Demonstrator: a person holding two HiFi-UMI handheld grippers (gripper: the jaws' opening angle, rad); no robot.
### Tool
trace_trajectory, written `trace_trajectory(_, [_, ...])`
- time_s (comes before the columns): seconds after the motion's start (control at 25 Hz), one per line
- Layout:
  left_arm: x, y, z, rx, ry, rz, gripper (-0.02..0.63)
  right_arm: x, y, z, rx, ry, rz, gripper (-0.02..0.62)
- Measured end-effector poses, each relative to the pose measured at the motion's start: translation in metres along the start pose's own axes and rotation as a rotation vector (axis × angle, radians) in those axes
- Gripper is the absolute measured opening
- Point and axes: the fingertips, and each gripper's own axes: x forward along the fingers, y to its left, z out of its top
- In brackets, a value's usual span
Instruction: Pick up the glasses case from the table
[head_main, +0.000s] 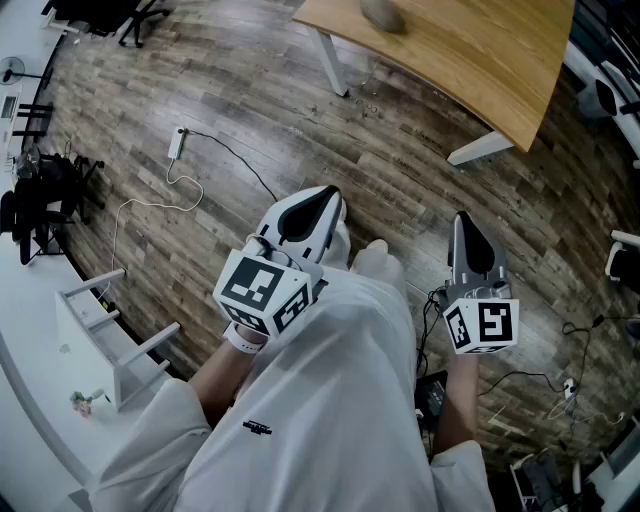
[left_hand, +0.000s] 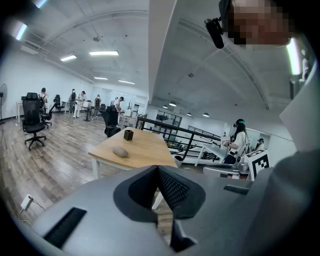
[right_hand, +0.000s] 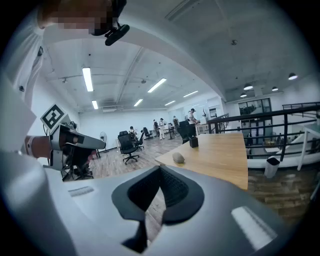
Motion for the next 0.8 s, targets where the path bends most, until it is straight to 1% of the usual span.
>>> trace_trajectory(0.08, [-0.003, -0.012, 0.002, 0.0, 0.005, -0.005, 0.008, -0.011, 0.008, 0.004, 0.023, -0.006, -0.001, 0.012])
trace_trajectory(0.16, [-0.006, -0.019, 0.006, 0.005, 0.002, -0.011, 0.008, -0.019, 0.016, 0.007, 0.024, -0.015, -0.007, 0.011])
trace_trajectory(0.28, [-0.008, -0.022, 0.011, 0.011, -0.014, -0.018, 0.006, -0.024, 0.028, 0.006, 0.02, -0.018, -0.007, 0.011])
trace_trajectory(0.36, [-0.012, -0.021, 0.009, 0.006, -0.019, -0.023, 0.008, -0.025, 0.032, 0.004, 0.04, -0.02, -0.013, 0.011])
trace_trajectory(0.48, [-0.023, -0.008, 0.006, -0.005, -0.02, -0.02, 0.008, -0.02, 0.041, 0.006, 0.068, -0.032, -0.033, 0.011])
trace_trajectory(0.64, [-0.037, 0.021, 0.004, -0.023, -0.029, -0.012, 0.008, 0.0, 0.061, 0.012, 0.045, -0.043, -0.029, 0.011])
trace_trajectory(0.8, [-0.054, 0.056, 0.015, -0.04, -0.074, 0.002, 0.008, 0.025, 0.084, 0.02, 0.066, -0.06, -0.048, 0.011])
